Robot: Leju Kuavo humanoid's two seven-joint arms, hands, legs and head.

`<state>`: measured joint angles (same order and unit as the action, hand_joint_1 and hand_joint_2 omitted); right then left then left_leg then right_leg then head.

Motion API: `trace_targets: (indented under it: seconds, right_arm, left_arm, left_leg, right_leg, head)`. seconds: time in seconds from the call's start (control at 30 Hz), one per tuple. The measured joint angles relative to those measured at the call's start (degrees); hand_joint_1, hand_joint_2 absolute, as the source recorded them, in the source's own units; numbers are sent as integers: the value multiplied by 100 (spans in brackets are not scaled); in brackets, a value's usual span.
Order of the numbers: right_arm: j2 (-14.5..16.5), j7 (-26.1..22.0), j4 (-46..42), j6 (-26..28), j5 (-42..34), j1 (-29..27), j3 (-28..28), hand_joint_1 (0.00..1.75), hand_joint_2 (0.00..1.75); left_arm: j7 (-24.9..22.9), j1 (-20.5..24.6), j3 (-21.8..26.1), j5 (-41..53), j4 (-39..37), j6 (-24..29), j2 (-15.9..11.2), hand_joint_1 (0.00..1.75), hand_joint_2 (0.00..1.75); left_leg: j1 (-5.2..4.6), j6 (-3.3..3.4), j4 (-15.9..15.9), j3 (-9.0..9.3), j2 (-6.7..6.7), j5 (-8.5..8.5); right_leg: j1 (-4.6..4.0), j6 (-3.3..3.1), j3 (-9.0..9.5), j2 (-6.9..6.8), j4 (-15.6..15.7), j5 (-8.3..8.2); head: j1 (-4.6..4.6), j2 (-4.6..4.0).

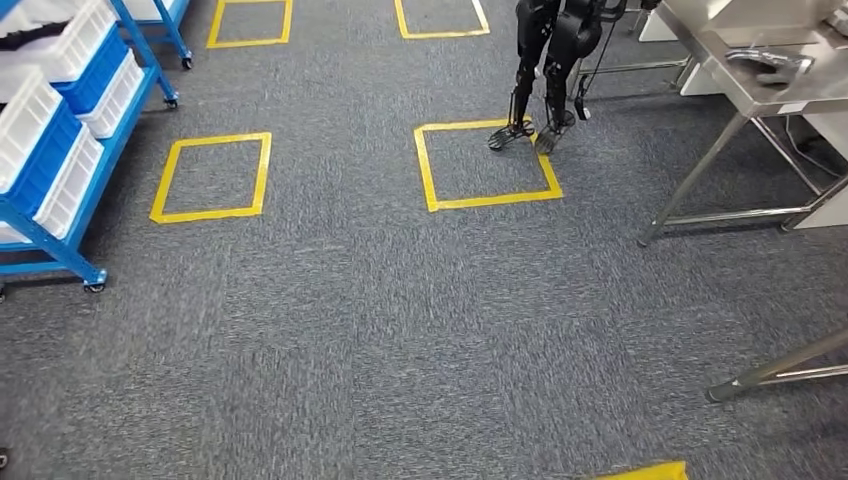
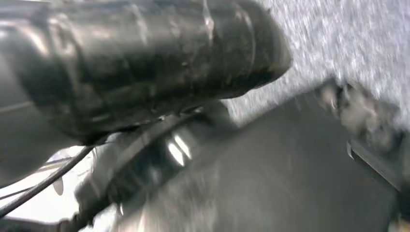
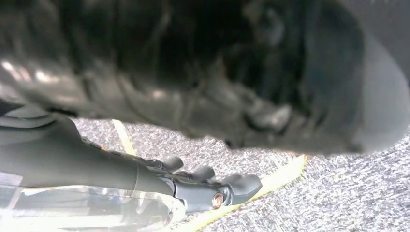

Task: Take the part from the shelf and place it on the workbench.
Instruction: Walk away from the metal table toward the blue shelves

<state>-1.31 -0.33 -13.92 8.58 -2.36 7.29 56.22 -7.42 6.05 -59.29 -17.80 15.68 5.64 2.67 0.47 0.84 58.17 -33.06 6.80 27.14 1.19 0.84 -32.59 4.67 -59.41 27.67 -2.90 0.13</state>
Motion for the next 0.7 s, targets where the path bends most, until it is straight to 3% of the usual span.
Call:
trace_targets:
  seconds: [0.03, 0.1, 0.17, 0.2, 0.27, 0.3, 0.33, 0.4, 0.47, 0.53, 0.57, 0.63, 0.7]
  right_arm:
    - [19, -53, -1, -69, -63, -7, -14, 0, 0]
    - [38, -153, -1, -210, -194, -39, -35, 0, 0]
    - [51, -213, 1, -345, -291, -85, -42, 0, 0]
    - [61, -230, 0, -410, -328, -104, -47, 0, 0]
    - [81, -234, 0, -554, -396, -125, -59, 0, 0]
    - [92, -212, 1, -647, -444, -128, -65, 0, 0]
    - [102, -171, 1, -775, -500, -128, -71, 0, 0]
    - [125, -61, 2, -1082, -616, -125, -85, 0, 0]
    - [138, 22, 2, -1328, -718, -119, -109, 0, 0]
    - [142, 82, 1, -1482, -810, -93, -139, 0, 0]
    - [143, 118, 0, -1541, -842, -78, -151, 0, 0]
    - [145, 184, -1, -1648, -882, -63, -163, 0, 0]
    - [145, 227, 0, -1721, -909, -61, -172, 0, 0]
  left_arm:
    - [-21, -1, -27, 66, -8, -34, 5, 0, 0]
    - [-52, -3, -113, 258, -22, -103, 0, 0, 0]
    - [-101, 14, -190, 384, -26, -132, -9, 0, 0]
    - [-136, 26, -220, 416, -27, -119, -10, 0, 0]
    - [-203, 32, -284, 469, -30, -62, -12, 0, 0]
    - [-208, 30, -319, 507, -31, -48, -12, 0, 0]
    - [-193, 28, -355, 554, -33, -51, -15, 0, 0]
    - [-122, 39, -426, 665, -36, -85, -28, 0, 0]
    - [-60, 64, -490, 741, -36, -90, -47, 0, 0]
    - [-34, 71, -543, 769, -38, -44, -73, 0, 0]
    - [-25, 64, -559, 749, -40, -19, -86, 0, 0]
    - [22, 58, -571, 613, -45, 2, -101, 0, 0]
    - [108, 66, -571, 374, -46, -8, -102, 0, 0]
  left_leg:
    - [18, -42, -8, -17, 59, -9]
    - [14, -111, 116, -87, -101, 75]
    - [11, -161, 647, -352, -442, 366]
    - [17, -181, 1008, -539, -545, 530]
    - [25, -208, 1444, -770, -602, 639]
    - [26, -212, 1378, -740, -619, 544]
    - [25, -206, 1105, -596, -662, 369]
    - [-4, -161, 376, -209, -876, 70]
    - [-46, -87, 23, -30, -999, -8]
    - [-56, -20, -2, -31, -908, -16]
    - [-43, 7, -28, -18, -858, -30]
    - [-8, 67, -86, 19, -761, -64]
    - [0, 107, -101, 21, -662, -78]
  right_leg:
    - [2, -29, 21, -59, 26, -8]
    - [18, -104, 75, -206, 98, -33]
    - [13, -169, 106, -373, 136, -40]
    - [2, -191, 107, -458, 135, -32]
    - [-13, -202, 109, -622, 126, -10]
    - [-14, -200, 113, -695, 117, 4]
    - [-14, -193, 122, -763, 104, 21]
    - [-31, -158, 149, -881, 73, 67]
    - [-57, -112, 172, -970, 60, 99]
    - [-72, -65, 201, -1046, 78, 111]
    - [-64, -36, 214, -1027, 65, 136]
    - [-46, 18, 130, -840, -181, 322]
    - [-35, 44, -168, -607, -830, 662]
  head:
    - [2, 0]
    - [-13, 0]
    - [-45, 0]
    - [-57, 0]
    - [-57, 0]
    - [-57, 0]
    - [-58, 0]
    - [-57, 0]
    - [-51, 0]
    - [-50, 0]
    - [-49, 0]
    - [-19, 0]
    - [19, 0]
